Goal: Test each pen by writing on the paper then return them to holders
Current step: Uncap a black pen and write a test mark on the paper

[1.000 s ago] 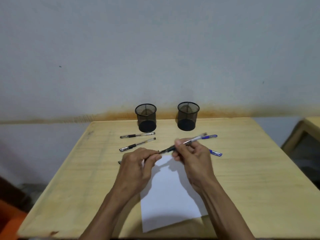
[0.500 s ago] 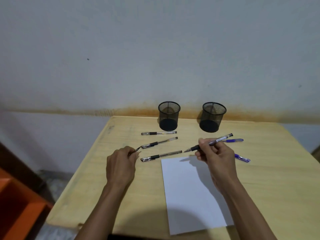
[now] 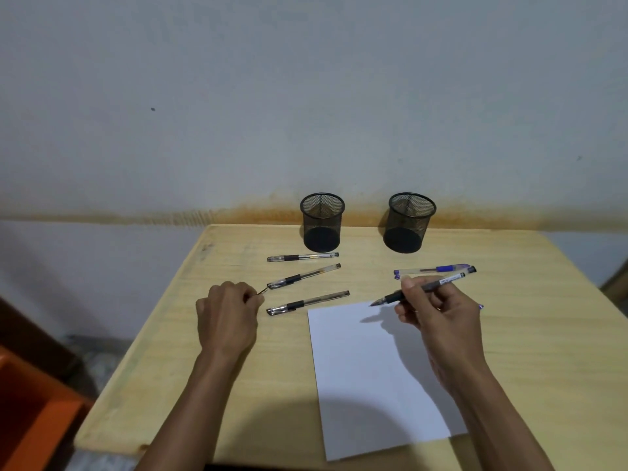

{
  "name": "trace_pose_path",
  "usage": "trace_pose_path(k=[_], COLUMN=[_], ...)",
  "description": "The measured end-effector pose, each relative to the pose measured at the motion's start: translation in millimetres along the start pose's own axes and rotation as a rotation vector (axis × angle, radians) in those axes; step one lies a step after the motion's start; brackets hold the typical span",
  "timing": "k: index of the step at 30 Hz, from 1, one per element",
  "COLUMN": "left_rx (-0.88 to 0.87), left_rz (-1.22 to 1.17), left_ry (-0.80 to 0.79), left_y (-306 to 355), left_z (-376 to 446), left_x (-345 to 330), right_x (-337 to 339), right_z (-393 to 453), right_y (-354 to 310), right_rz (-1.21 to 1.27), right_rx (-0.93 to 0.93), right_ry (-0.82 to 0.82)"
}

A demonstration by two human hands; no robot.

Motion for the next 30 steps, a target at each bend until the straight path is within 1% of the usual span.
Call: trace_pose_path(k=[4,7,8,9,12,14,17,20,24,26,28,30], left_rx=[0.031,0.030,-0.016,-0.104,-0.373,-0.458,-0.496,-0.474,-0.445,-0.463,-0.513,-0.525], left_rz=[-0.057,-0.203,-0.235,-0.250,-0.279,-0.216,-0.090,-0.053,-0.045,-0.051,-0.048,-0.020], left_ry=[-0.021,0.132,0.170,0.167,0.006,-0.077,-0.173,-0.216,-0.211,-0.173,-0.126,-0.136], left_y=[-7.6,2.7,10.1,18.8,39.7,42.0,40.2,34.3,30.7,30.9,32.6,33.9], left_z=[-7.6,-29.9,-39.4,-48.2,-67.4,-66.8,-64.8,-66.1,-67.9,-68.4,-69.9,-68.9], left_x=[-5.1,7.4,11.0,11.6,-1.2,-12.7,-23.9,-27.8,-32.4,-31.6,-29.3,-28.1], right_x=[-7.5,-11.8,-13.5,-15.5,-22.4,-32.9,-49.0,-54.7,-52.6,-53.9,-59.1,-66.6], right_z=[-2.1,-6.1,-7.6,-9.6,-10.6,-7.1,-4.7,-10.3,-8.4,-8.5,-8.5,-3.4], right_y=[6.3,0.8,-6.3,-15.8,-34.6,-24.7,17.0,48.5,51.8,49.0,43.6,40.1], right_rz=[-0.029,0.010,0.045,0.066,-0.022,-0.109,-0.258,-0.258,-0.306,-0.312,-0.340,-0.391], right_rx=[-0.024,-0.038,-0.012,0.035,0.201,0.183,0.041,-0.059,-0.057,-0.068,-0.036,0.019], right_ry=[0.005,0.037,0.032,0.026,0.058,0.038,-0.038,-0.081,-0.106,-0.126,-0.132,-0.118])
Point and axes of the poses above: each hand's wrist, its own z-axis towards the middle knuckle, its own x-axis out of the back of the hand, y = z × x, the point moved 4 cm from there along z, towards the middle knuckle, and after that the axes turned 9 degrees about -x, right-handed, at the moved point
